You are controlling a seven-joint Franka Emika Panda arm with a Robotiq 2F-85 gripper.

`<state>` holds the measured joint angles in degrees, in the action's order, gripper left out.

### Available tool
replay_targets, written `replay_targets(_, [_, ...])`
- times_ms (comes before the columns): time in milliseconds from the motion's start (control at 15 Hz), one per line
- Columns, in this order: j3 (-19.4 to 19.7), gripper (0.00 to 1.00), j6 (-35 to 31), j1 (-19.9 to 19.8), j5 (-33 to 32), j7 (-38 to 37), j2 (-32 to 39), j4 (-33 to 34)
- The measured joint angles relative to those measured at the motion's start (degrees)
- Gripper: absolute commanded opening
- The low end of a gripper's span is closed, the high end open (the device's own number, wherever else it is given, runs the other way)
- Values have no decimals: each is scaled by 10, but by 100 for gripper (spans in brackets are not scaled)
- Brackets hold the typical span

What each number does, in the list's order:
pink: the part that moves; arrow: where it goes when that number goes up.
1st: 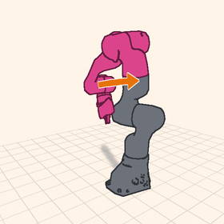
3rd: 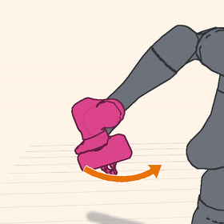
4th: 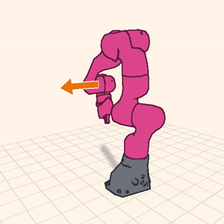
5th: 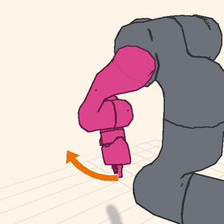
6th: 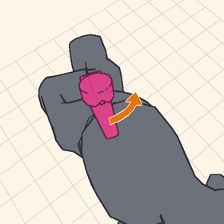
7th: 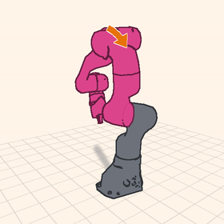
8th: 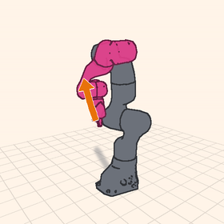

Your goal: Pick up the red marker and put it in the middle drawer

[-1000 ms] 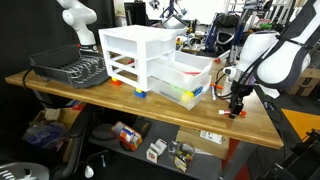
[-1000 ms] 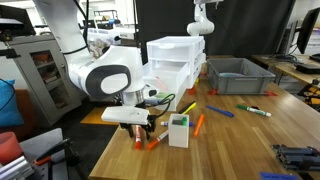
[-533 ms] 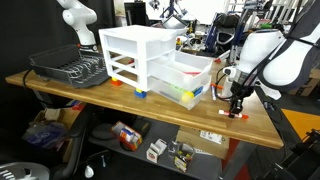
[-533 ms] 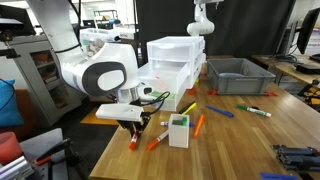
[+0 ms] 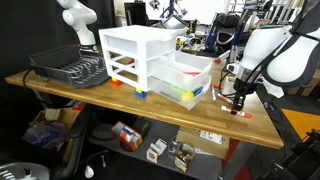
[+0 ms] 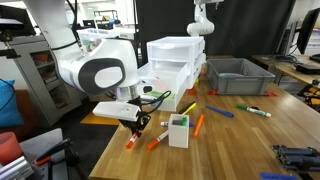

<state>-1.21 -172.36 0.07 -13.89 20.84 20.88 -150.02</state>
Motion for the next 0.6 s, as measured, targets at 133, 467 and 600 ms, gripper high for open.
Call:
replay_targets(133, [16, 5, 8, 13, -1, -21, -30, -20])
replay_targets(467, [55, 5, 18, 60, -56, -103, -122, -66])
replay_targets(600, [84, 5, 14, 86, -127, -159, -161, -65])
